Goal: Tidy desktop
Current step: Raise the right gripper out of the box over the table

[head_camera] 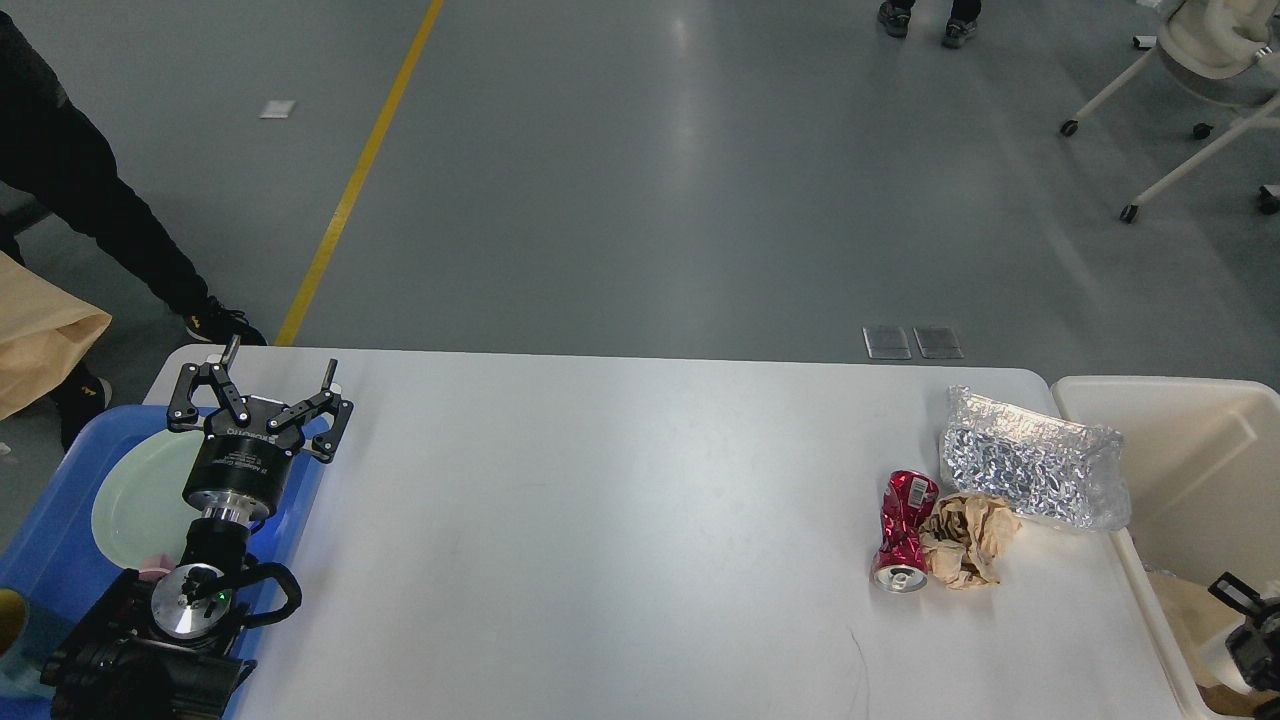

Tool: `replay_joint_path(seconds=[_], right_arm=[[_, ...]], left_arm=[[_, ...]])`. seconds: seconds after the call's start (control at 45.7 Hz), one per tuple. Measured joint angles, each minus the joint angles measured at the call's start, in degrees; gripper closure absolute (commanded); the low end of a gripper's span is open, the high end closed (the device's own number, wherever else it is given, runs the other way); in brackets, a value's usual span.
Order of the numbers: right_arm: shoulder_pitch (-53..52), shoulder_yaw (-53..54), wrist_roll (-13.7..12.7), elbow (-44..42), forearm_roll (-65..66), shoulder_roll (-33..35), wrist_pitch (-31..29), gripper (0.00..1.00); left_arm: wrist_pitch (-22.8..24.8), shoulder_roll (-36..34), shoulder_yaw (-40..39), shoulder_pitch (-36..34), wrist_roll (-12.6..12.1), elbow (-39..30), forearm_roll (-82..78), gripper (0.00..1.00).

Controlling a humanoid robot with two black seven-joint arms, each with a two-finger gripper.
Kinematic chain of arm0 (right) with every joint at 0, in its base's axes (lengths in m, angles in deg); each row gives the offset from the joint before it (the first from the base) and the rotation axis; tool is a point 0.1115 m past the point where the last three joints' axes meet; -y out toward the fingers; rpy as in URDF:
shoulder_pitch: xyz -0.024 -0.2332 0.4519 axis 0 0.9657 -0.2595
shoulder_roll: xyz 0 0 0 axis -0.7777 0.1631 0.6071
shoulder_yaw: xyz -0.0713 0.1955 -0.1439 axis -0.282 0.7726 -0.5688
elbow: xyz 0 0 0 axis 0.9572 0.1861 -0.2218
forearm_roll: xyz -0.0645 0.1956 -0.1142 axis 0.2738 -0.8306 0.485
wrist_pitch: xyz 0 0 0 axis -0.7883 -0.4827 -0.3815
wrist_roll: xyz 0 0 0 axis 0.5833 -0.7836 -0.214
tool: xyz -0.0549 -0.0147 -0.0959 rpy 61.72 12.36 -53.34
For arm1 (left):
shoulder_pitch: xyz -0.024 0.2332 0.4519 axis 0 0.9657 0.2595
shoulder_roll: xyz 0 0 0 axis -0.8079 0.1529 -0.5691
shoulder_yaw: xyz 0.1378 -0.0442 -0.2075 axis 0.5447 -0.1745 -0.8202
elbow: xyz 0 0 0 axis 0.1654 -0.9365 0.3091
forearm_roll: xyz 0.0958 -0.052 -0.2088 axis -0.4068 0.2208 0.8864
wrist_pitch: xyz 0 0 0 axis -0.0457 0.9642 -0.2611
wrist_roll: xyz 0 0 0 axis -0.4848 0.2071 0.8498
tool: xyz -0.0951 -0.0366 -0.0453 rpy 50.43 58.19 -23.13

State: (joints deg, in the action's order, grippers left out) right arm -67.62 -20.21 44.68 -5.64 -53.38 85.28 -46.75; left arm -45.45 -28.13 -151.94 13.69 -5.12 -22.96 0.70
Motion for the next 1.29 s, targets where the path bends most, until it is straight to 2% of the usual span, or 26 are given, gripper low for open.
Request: replay_joint_path(seconds=[0.022,0.044,0.066,0.131,0.153,0.394,0.92,1.117,1.292], right_arm=[[0.2,0.0,0.0,0.0,0.0,-0.2,0.0,1.00],[0.4,0.0,0.0,0.0,0.0,-0.4,0.1,0.87],[0.5,0.0,0.0,0.0,0.0,-0.5,0.1,0.70],[0.6,-0.1,0.0,0.0,0.0,-0.7,0.4,0.09],[0.7,-0.1,0.0,-0.1,0.0,-0.8,0.5,0.00],[1.2,-0.1,0.1,0.0,0.0,-1.9,6.5,0.00],[0.1,0.0,0.4,2.6,0.1,-1.1,6.8,0.00],[-10.1,-0.4,0.0,14.2,2.2,4.9,3.8,0.00],[-27.2,-1.0,-1.3,28.7,12.8,12.2,-5.4,0.00]], left_arm=[[0.0,0.0,0.0,0.0,0.0,0.0,0.0,0.04],[0.0,0.0,0.0,0.0,0.0,0.0,0.0,0.04],[0.0,0.0,0.0,0.0,0.0,0.0,0.0,0.04],[0.0,0.0,0.0,0.0,0.0,0.0,0.0,0.04],[0.0,0.0,0.0,0.0,0.0,0.0,0.0,0.04],[0.0,0.0,0.0,0.0,0.0,0.0,0.0,0.04],[0.0,0.0,0.0,0.0,0.0,0.0,0.0,0.04],[0.0,0.0,0.0,0.0,0.0,0.0,0.0,0.04],[0.0,0.0,0.0,0.0,0.0,0.0,0.0,0.04]])
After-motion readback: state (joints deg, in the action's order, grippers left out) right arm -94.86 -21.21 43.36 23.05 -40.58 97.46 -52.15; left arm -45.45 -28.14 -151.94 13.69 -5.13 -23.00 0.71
